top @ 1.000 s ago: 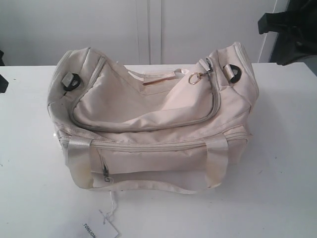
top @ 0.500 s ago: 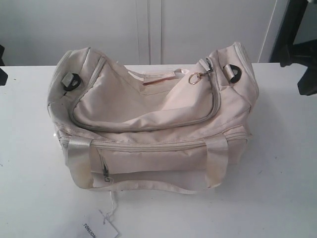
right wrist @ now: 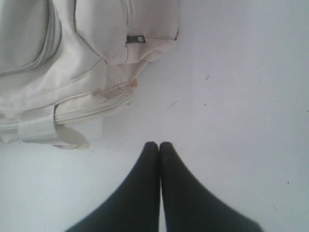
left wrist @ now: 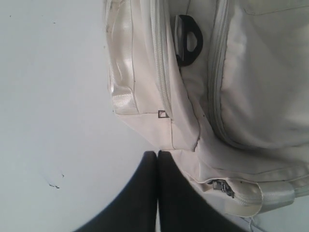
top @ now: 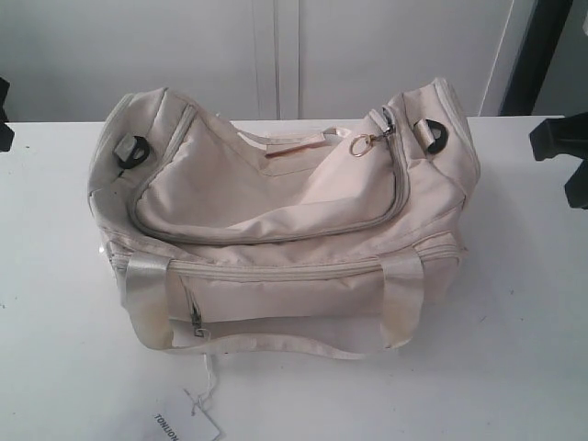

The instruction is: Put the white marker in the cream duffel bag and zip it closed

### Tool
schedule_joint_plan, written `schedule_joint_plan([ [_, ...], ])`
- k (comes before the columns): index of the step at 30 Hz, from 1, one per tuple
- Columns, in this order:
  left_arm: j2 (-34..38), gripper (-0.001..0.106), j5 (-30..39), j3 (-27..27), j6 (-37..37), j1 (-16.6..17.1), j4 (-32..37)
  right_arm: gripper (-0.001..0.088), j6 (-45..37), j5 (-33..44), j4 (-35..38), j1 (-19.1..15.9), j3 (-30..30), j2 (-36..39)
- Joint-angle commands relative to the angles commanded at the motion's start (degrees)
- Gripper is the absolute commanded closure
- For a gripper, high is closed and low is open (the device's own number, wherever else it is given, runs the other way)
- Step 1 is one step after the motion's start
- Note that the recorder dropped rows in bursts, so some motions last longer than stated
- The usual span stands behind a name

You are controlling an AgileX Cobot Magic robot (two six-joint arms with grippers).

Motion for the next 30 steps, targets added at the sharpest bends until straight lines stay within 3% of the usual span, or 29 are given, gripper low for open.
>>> schedule_joint_plan([
  [7,0.0,0.105,0.0,0.0,0.0,0.0,0.0,0.0868,0.0,-1.17,-0.47,0.0,0.0,-2.09],
  [10,0.0,0.105,0.0,0.0,0.0,0.0,0.0,0.0868,0.0,-6.58,-2.89,0.0,0.68,-9.82],
  [15,0.0,0.105,0.0,0.0,0.0,0.0,0.0,0.0868,0.0,-16.94,-3.77,0.0,8.94,-21.29],
  [19,0.0,0.105,0.0,0.0,0.0,0.0,0.0,0.0868,-2.85,-17.64,-3.8,0.0,15.79,-28.8],
  [30,0.0,0.105,0.0,0.0,0.11,0.0,0.0,0.0868,-2.86,-17.9,-3.8,0.0,18.49,-34.38],
])
